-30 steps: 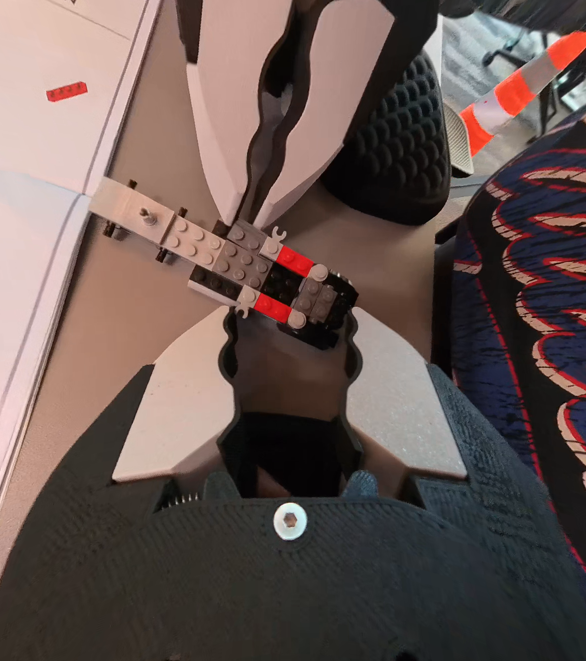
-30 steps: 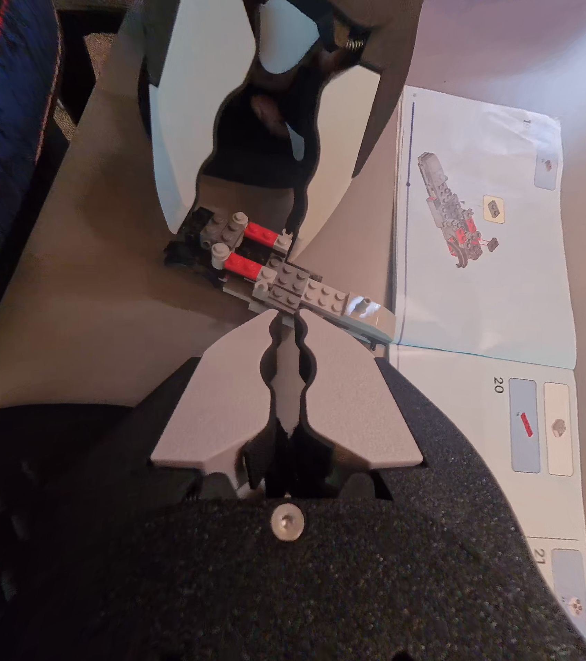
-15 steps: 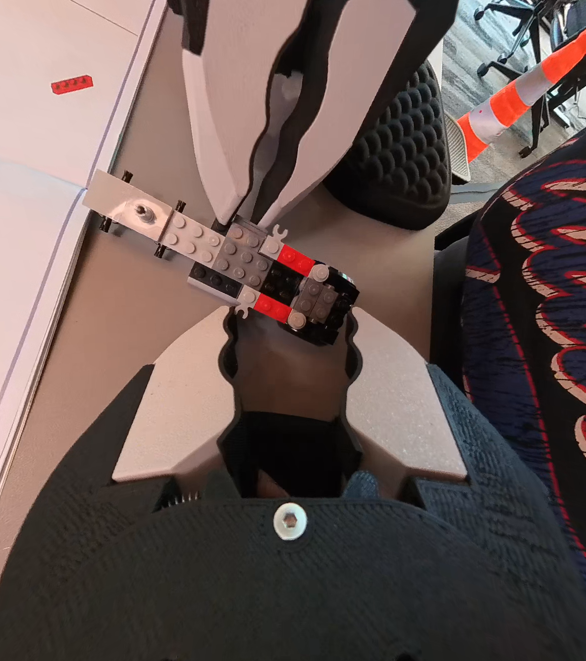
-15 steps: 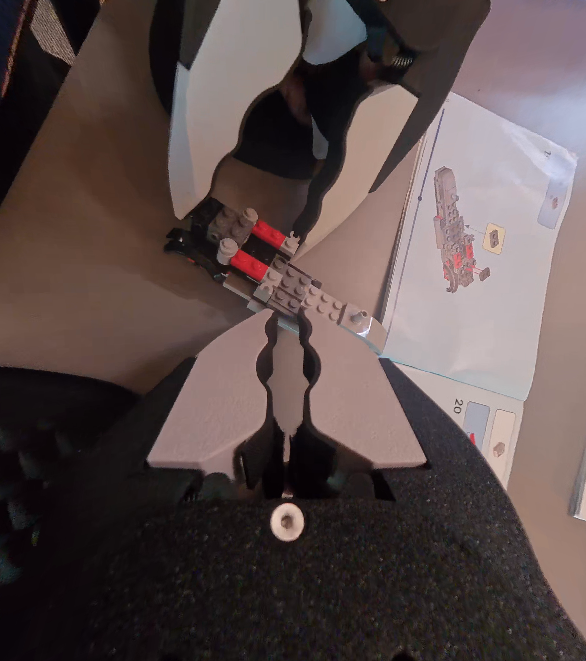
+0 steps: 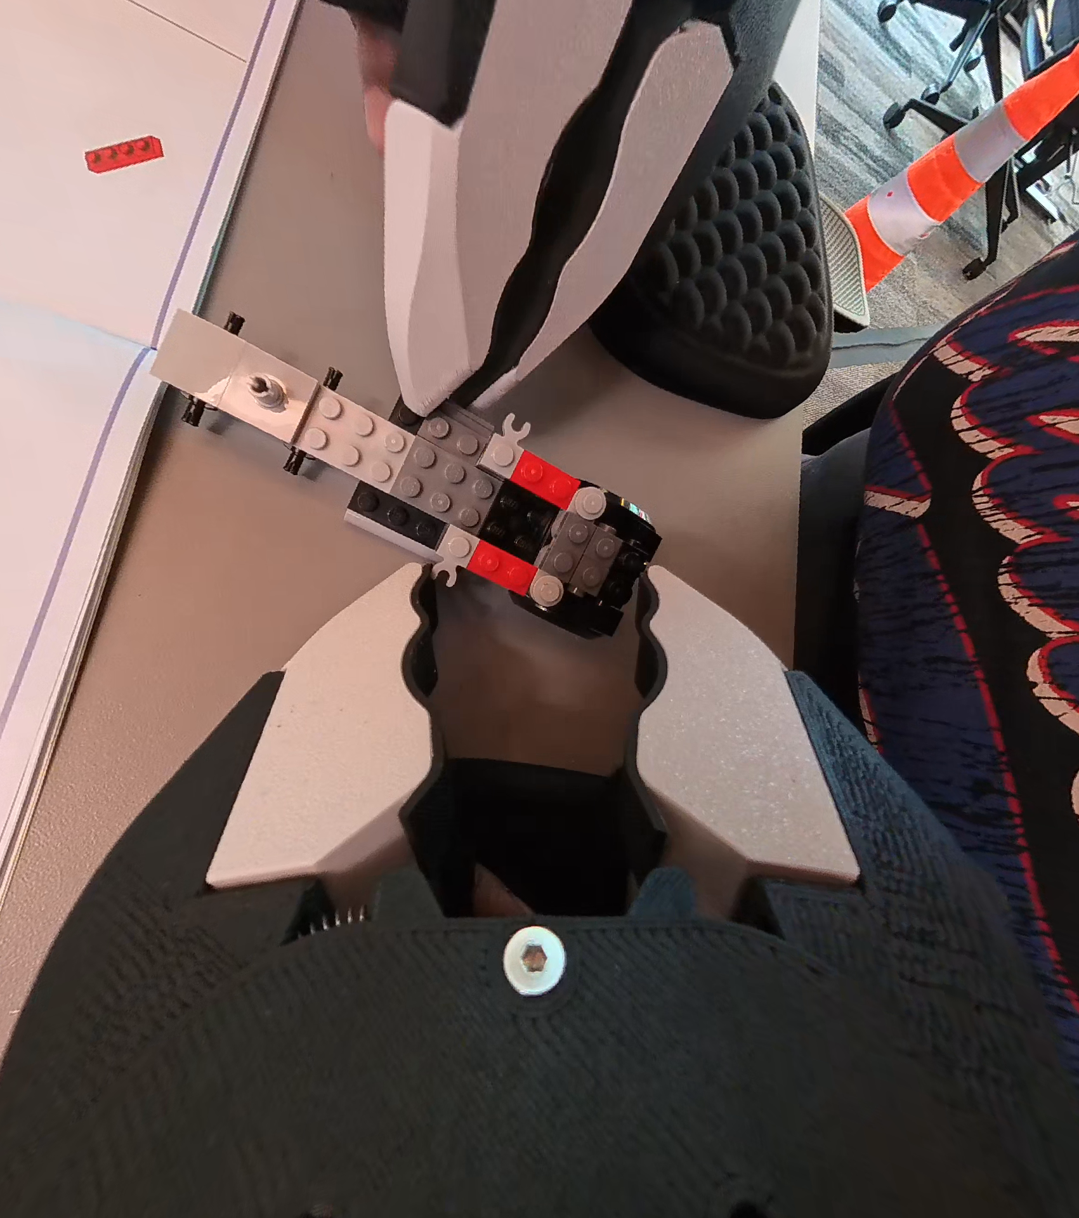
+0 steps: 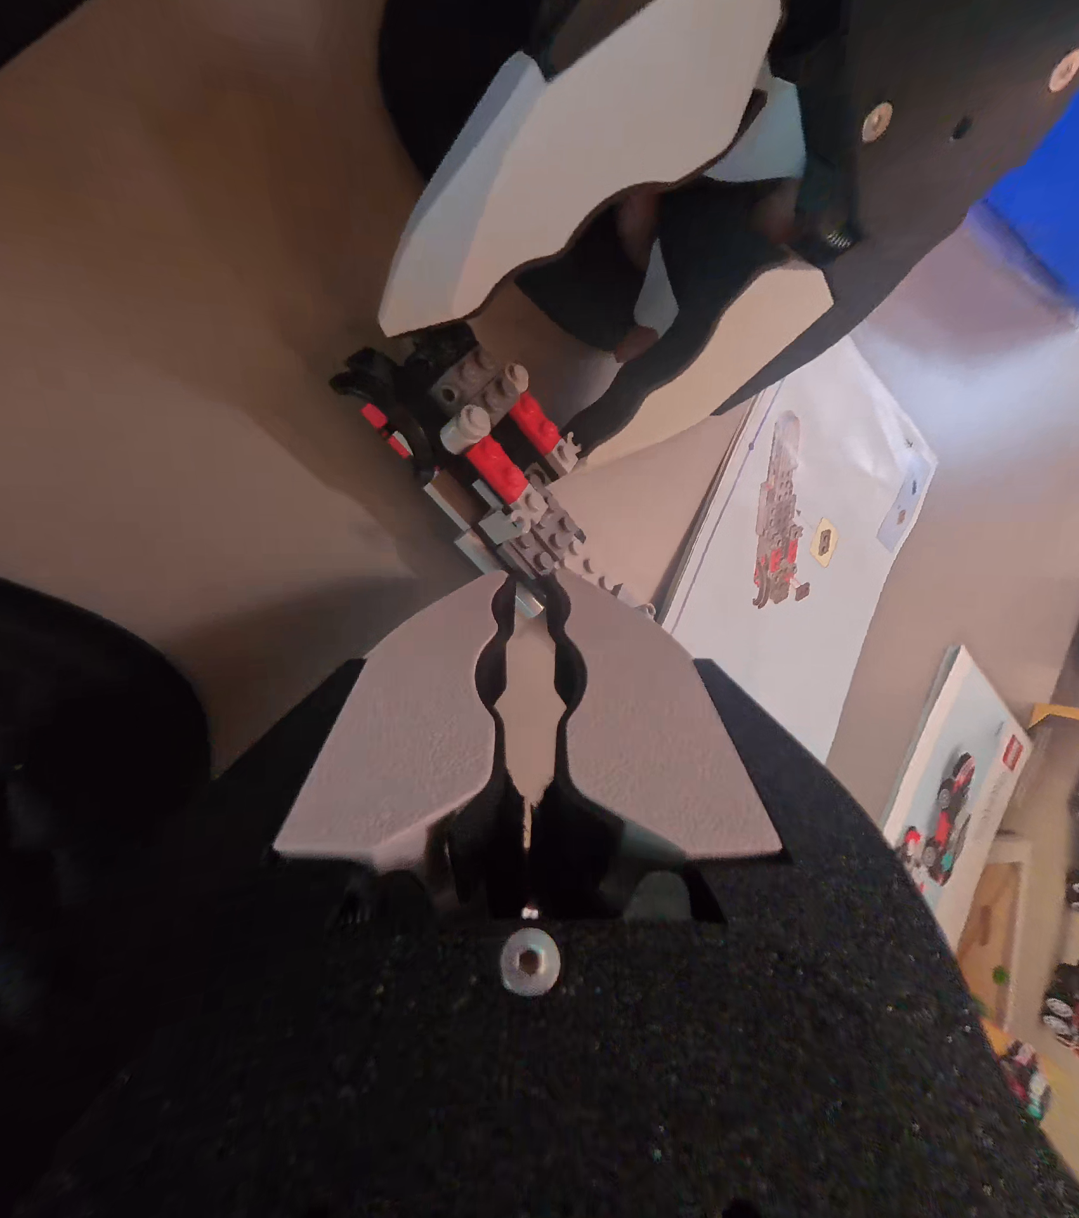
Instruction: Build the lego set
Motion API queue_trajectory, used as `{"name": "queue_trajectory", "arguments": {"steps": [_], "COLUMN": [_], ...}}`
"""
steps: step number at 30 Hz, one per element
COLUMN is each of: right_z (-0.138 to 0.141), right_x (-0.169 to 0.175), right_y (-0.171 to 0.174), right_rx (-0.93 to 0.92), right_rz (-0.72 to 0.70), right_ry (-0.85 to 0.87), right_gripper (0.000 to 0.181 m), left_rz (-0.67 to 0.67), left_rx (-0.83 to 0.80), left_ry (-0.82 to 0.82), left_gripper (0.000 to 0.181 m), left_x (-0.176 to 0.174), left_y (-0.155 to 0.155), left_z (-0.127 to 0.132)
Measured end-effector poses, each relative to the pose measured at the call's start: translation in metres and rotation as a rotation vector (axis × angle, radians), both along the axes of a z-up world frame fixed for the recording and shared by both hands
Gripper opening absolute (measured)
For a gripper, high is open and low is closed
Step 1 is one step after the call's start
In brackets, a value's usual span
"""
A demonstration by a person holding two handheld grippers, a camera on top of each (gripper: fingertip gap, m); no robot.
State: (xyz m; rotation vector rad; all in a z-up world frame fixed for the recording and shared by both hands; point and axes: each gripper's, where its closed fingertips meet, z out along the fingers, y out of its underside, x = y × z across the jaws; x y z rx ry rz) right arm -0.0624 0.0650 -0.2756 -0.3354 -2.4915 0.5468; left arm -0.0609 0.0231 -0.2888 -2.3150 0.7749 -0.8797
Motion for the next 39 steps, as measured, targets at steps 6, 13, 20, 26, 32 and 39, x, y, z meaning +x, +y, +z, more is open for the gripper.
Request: {"name": "queue_trajectory", "arguments": {"steps": [6,13,20,26,32,39], "right_z": [0.0029,0.0006,0.0006,0.0046,0.0061,0.0003], "right_x": [0.0015,0.0044,0.0037,0.0038,0.006,0.0069], "right_y": [-0.0021,-0.0027,-0.0061,-0.0052,-0.0077,-0.0089], "right_rx": [0.006,0.015,0.019,-0.052,-0.074,-0.083], "right_rz": [0.022,0.047,0.059,0.028,0.053,0.056], "right_ry": [0.015,-0.004,-0.022,-0.028,0.007,-0.023], "right_gripper": [0.01,0.01,0.013,0.016,0.009,0.004], "left_rz": [-0.002,-0.005,-0.008,-0.007,-0.006,-0.002], "left_rx": [0.007,0.015,0.023,0.022,0.017,0.022], "left_ry": [0.009,0.02,0.026,0.025,0.021,0.032], "left_gripper": [0.059,0.059,0.059,0.059,0.059,0.059], "left_x": [0.0002,0.0005,0.0006,0.0006,0.0005,0.0002], "left_y": [-0.0003,-0.0006,-0.0009,-0.0008,-0.0005,0.0005], "left_z": [0.0001,0.0003,0.0004,0.0003,0.0002,-0.0005]}}
